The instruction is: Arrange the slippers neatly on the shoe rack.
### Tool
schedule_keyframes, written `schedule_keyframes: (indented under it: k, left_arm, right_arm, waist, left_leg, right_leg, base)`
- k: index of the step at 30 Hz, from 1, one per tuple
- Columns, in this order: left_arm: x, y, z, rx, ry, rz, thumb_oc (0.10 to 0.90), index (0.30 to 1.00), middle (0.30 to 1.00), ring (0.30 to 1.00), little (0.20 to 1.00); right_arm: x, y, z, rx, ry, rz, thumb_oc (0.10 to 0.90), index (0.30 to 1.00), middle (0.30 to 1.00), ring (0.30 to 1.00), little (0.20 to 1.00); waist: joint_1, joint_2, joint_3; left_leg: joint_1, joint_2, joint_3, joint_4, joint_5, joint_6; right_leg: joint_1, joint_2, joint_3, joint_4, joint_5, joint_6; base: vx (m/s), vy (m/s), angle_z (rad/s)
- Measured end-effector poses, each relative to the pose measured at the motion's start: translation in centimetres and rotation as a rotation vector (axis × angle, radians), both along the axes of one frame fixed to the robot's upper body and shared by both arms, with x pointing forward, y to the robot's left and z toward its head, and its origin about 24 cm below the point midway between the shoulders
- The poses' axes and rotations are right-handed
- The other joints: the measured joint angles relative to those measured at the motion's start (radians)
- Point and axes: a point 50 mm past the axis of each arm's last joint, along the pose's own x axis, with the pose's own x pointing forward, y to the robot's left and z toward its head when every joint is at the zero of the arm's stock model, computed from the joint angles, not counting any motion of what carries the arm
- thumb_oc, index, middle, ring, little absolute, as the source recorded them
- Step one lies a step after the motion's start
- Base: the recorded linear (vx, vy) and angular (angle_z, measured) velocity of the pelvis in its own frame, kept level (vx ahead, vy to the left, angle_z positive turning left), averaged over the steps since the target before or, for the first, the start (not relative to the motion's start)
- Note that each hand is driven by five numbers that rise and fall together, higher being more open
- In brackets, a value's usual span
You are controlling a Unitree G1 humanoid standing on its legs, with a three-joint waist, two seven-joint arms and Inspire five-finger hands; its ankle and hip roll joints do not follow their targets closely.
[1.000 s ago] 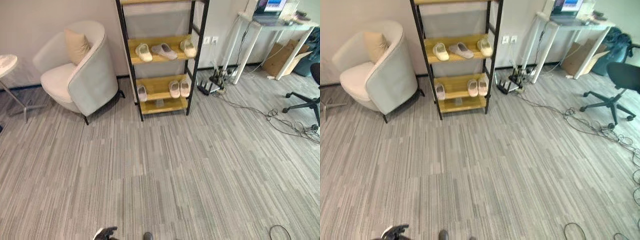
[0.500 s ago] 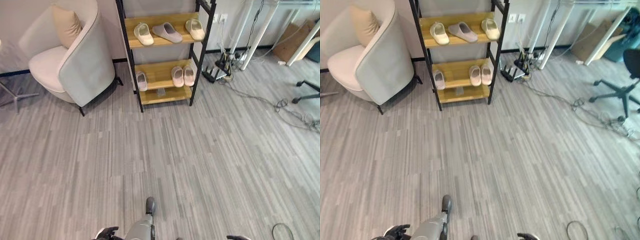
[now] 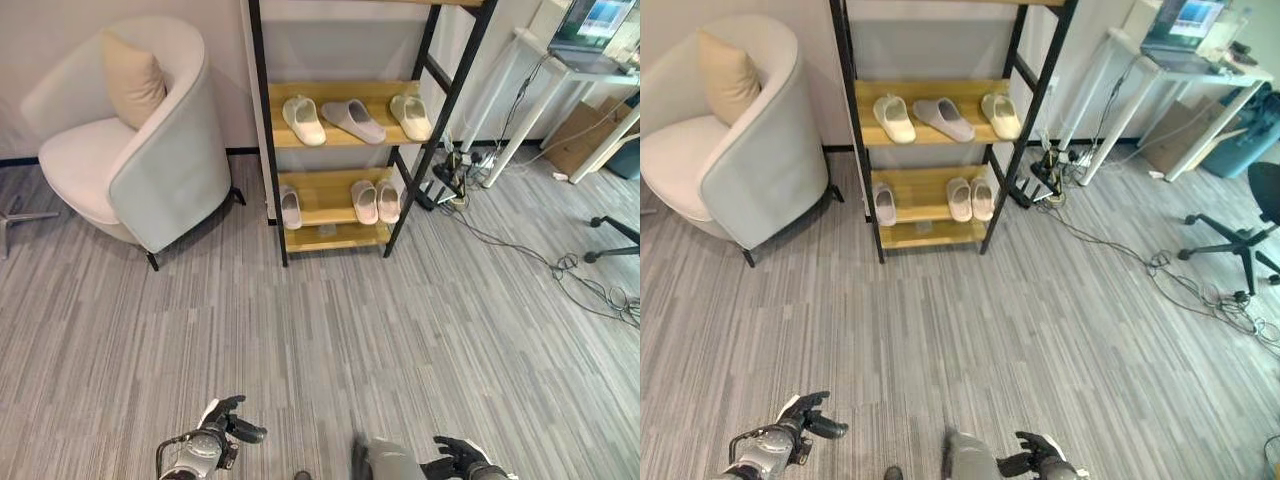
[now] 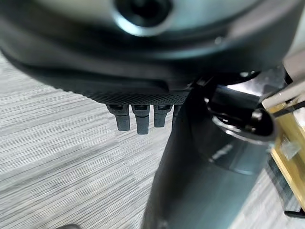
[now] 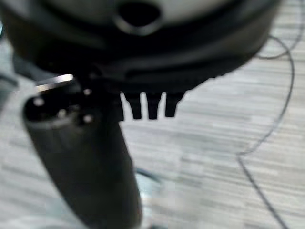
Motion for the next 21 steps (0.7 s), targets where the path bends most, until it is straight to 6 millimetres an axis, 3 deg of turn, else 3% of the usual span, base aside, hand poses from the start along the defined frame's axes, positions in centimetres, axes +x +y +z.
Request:
schedule_keyframes:
  k: [2,3,4,5,6,7,8,9,10,11,12,13,14,15,17,19,21]
  left_arm:
    - [-2.1,-0.1,-0.9,-0.008,0.061,0.014,0.8,0.9,0.9,0.9,0.9]
    - [-4.0,-0.5,-1.7,-0.019,0.117,0.03,0.8,0.9,0.9,0.9,0.9]
    - [-5.0,-0.7,-2.0,-0.027,0.142,0.035,0.8,0.9,0.9,0.9,0.9]
    - [-6.3,-1.1,-2.5,-0.04,0.181,0.041,0.8,0.9,0.9,0.9,0.9]
    - [-7.2,-1.3,-2.7,-0.051,0.21,0.052,0.8,0.9,0.9,0.9,0.9]
    - [-8.0,-1.5,-2.9,-0.069,0.233,0.081,0.8,0.9,0.9,0.9,0.9]
    - [-8.5,-1.5,-3.1,-0.072,0.246,0.093,0.8,0.9,0.9,0.9,0.9]
    - [-9.1,-1.4,-3.2,-0.079,0.256,0.118,0.8,0.9,0.9,0.9,0.9]
    - [-8.8,-1.1,-3.0,-0.089,0.233,0.177,0.8,0.9,0.9,0.9,0.9]
    - [-8.2,-0.8,-2.9,-0.093,0.205,0.196,0.8,0.9,0.9,0.9,0.9]
    - [-7.2,-0.4,-2.5,-0.096,0.154,0.218,0.8,0.9,0.9,0.9,0.9]
    - [-6.7,0.0,-2.3,-0.09,0.134,0.216,0.8,0.9,0.9,0.9,0.9]
    - [-5.9,0.4,-2.0,-0.082,0.109,0.214,0.8,0.9,0.9,0.9,0.9]
    - [-5.5,0.7,-1.8,-0.081,0.096,0.221,0.8,0.9,0.9,0.9,0.9]
    - [-4.6,0.9,-1.4,-0.096,0.051,0.248,0.8,0.9,0.9,0.9,0.9]
    - [-4.4,0.8,-1.4,-0.104,0.036,0.258,0.8,0.9,0.9,0.9,0.9]
    - [-3.9,0.7,-1.2,-0.105,0.024,0.248,0.8,0.9,0.9,0.9,0.9]
  right_arm:
    - [-1.9,0.4,-0.6,0.009,0.069,-0.022,0.8,0.9,0.9,0.9,0.9]
    - [-3.2,0.3,-0.8,0.013,0.106,-0.032,0.8,0.9,0.9,0.9,0.9]
    - [-3.6,0.2,-0.9,0.014,0.12,-0.042,0.8,0.9,0.9,0.9,0.9]
    - [-3.8,0.0,-0.9,0.013,0.128,-0.053,0.8,0.9,0.9,0.9,0.9]
    - [-3.8,-0.1,-0.8,0.012,0.13,-0.059,0.8,0.9,0.9,0.9,0.9]
    - [-3.5,-0.3,-0.7,0.01,0.123,-0.07,0.8,0.9,0.9,0.9,0.9]
    - [-3.2,-0.6,-0.6,0.004,0.113,-0.07,0.8,0.9,0.9,0.9,0.9]
    - [-2.5,-1.0,-0.4,0.0,0.091,-0.084,0.8,0.9,0.9,0.9,0.9]
    - [-2.3,-1.5,-0.2,-0.009,0.074,-0.098,0.8,0.9,0.9,0.9,0.9]
    - [-2.1,-1.7,-0.1,-0.008,0.064,-0.116,0.8,0.9,0.9,0.9,0.9]
    - [-1.4,-2.2,0.2,-0.016,0.042,-0.133,0.8,0.9,0.9,0.9,0.9]
    - [-1.0,-2.4,0.3,-0.019,0.032,-0.134,0.8,0.9,0.9,0.9,0.9]
    - [-0.4,-2.5,0.5,-0.022,0.008,-0.135,0.8,0.9,0.9,0.9,0.9]
    - [-0.1,-2.4,0.5,-0.018,-0.002,-0.139,0.8,0.9,0.9,0.9,0.9]
    - [0.3,-2.4,0.6,-0.015,-0.009,-0.145,0.8,0.9,0.9,0.9,0.9]
    - [0.6,-2.3,0.7,-0.019,-0.018,-0.127,0.8,0.9,0.9,0.9,0.9]
    - [0.0,-2.0,0.4,-0.03,0.009,-0.102,0.8,0.9,0.9,0.9,0.9]
  waist:
    - [-0.021,0.014,-0.003]
    - [-0.027,0.031,-0.011]
    - [-0.032,0.049,-0.014]
    - [-0.038,0.066,-0.019]
    - [-0.034,0.07,-0.019]
    - [-0.029,0.062,-0.018]
    - [-0.028,0.059,-0.021]
    - [-0.014,0.055,-0.024]
    - [0.002,0.035,-0.027]
    - [0.02,0.021,-0.023]
    - [0.047,-0.012,-0.013]
    - [0.056,-0.021,-0.017]
    - [0.067,-0.045,-0.013]
    - [0.075,-0.052,-0.012]
    - [0.077,-0.068,-0.006]
    - [0.081,-0.071,-0.008]
    - [0.079,-0.072,-0.002]
  left_leg:
    - [0.066,0.009,-0.046,-0.015,-0.053,-0.005]
    - [0.121,0.036,-0.062,-0.013,-0.091,-0.018]
    - [0.131,0.054,-0.062,0.004,-0.101,-0.034]
    - [0.129,0.072,-0.058,0.054,-0.093,-0.076]
    - [0.127,0.082,-0.054,0.087,-0.075,-0.105]
    - [0.11,0.086,-0.045,0.198,-0.054,-0.152]
    - [0.095,0.087,-0.037,0.262,-0.036,-0.174]
    - [0.054,0.085,-0.022,0.387,0.009,-0.22]
    - [-0.045,0.079,-0.007,0.6,0.08,-0.274]
    - [-0.096,0.073,-0.003,0.726,0.161,-0.275]
    - [-0.172,0.062,0.016,0.857,0.178,-0.263]
    - [-0.213,0.063,0.025,0.901,0.178,-0.256]
    - [-0.291,0.081,0.051,0.967,0.158,-0.213]
    - [-0.329,0.085,0.07,0.966,0.138,-0.181]
    - [-0.41,0.104,0.115,0.894,0.102,-0.14]
    - [-0.453,0.11,0.147,0.797,0.097,-0.15]
    - [-0.446,0.108,0.202,0.56,0.103,-0.153]
  right_leg:
    - [-0.007,-0.024,-0.001,-0.049,0.023,-0.004]
    - [-0.004,-0.026,-0.041,0.01,0.11,-0.009]
    - [-0.004,-0.019,-0.056,0.042,0.132,-0.015]
    - [0.014,-0.009,-0.077,0.066,0.151,-0.044]
    - [0.036,0.0,-0.085,0.067,0.136,-0.08]
    - [0.087,0.008,-0.094,0.064,0.12,-0.133]
    - [0.112,0.014,-0.097,0.06,0.099,-0.144]
    - [0.164,0.036,-0.093,0.027,0.086,-0.151]
    - [0.218,0.043,-0.084,-0.02,0.088,-0.172]
    - [0.252,0.045,-0.079,-0.049,0.093,-0.186]
    - [0.304,0.048,-0.054,-0.078,0.075,-0.211]
    - [0.325,0.05,-0.041,-0.084,0.061,-0.223]
    - [0.36,0.05,-0.035,-0.094,0.051,-0.23]
    - [0.384,0.049,-0.029,-0.111,0.035,-0.227]
    - [0.45,0.044,-0.027,-0.144,0.043,-0.214]
    - [0.494,0.046,-0.021,-0.166,0.031,-0.214]
    - [0.54,0.046,-0.017,-0.197,0.022,-0.206]
  base:
    - [0.41,-0.147,0.74]
    - [0.28,-0.162,0.43]
    - [0.42,-0.25,0.42]
    - [0.41,-0.284,0.32]
    - [0.4,-0.268,0.35]
    - [0.34,-0.282,0.24]
    - [0.29,-0.298,0.18]
    - [0.25,-0.315,0.03]
    - [0.26,-0.331,-0.05]
    - [0.24,-0.305,-0.24]
    - [0.27,-0.309,-0.27]
    - [0.25,-0.223,-0.41]
    - [0.3,-0.179,-0.25]
    - [0.32,-0.114,-0.22]
    - [0.36,-0.099,-0.18]
    - [0.31,-0.03,-0.17]
    - [0.27,0.019,-0.09]
